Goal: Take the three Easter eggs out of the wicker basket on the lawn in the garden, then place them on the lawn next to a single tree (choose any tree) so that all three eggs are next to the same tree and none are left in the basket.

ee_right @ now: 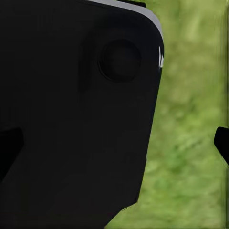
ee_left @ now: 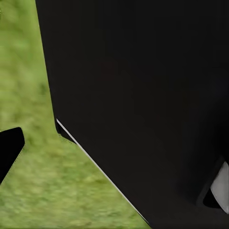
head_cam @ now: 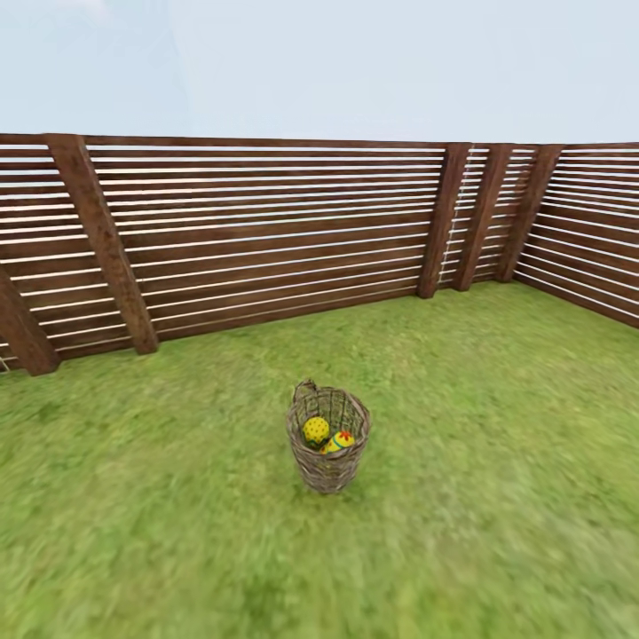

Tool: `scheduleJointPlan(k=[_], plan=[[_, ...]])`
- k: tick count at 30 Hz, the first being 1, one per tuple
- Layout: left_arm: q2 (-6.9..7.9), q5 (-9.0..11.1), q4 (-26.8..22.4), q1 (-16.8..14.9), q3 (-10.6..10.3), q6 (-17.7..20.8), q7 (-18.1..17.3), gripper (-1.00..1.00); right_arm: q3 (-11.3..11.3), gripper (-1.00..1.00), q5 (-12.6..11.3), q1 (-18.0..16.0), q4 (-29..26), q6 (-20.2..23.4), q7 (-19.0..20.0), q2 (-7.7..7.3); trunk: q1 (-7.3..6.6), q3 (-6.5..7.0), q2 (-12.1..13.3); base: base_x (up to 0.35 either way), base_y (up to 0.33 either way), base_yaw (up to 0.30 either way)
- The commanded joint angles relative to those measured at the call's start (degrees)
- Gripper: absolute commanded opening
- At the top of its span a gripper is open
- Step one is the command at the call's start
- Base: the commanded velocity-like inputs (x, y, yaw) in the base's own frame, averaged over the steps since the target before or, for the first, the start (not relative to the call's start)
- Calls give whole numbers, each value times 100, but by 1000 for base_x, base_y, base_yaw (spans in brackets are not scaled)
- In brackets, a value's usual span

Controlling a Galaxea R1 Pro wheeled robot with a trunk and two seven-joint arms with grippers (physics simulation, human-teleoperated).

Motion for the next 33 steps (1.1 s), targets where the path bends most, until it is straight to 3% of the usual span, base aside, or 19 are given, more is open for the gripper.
scheduleJointPlan(k=[1, 21, 23, 24, 25, 26, 29, 32, 33], plan=[[-2, 4, -3, 1, 3, -5, -6, 100, 16, 100, 48, -2, 4, -14, -2, -3, 3, -4, -2, 290, 0, 0], [-9, 4, -3, 1, 6, -16, 0, 100, 34, 100, 60, -2, -7, -1, 1, 5, 3, -4, -2, 17, 0, 0], [154, 4, -344, -58, 14, 47, 28, 100, 36, 100, 48, -206, -167, 91, -27, -4, 3, -4, -2, 0, 0, 0], [337, 47, -607, -254, 103, 225, 37, 100, 28, 100, 15, -530, -270, 458, -82, -6, 3, -4, -2, 0, 0, 0], [505, 160, -867, -769, 330, 813, 46, 100, 5, 100, -6, -1038, -349, 1297, -216, -8, 3, -4, -2, 0, 0, 0], [541, 192, -949, -1003, 408, 1142, 53, 100, -3, 100, -15, -1225, -373, 1551, -274, -3, 3, -4, -2, 0, 0, 0], [530, 239, -1204, -1689, 514, 1899, 63, 100, -24, 100, -39, -1729, -408, 1924, -393, 16, 3, -4, -2, 0, 0, 0], [423, 258, -1409, -2279, 563, 2163, 83, 100, -88, 100, -66, -2269, -413, 2037, -445, 24, 3, -4, -2, 0, 0, 0], [327, 264, -1507, -2775, 581, 2257, 98, 100, -422, 100, -71, -2707, -415, 2066, -585, 26, 3, -4, -2, 0, 0, 0]])
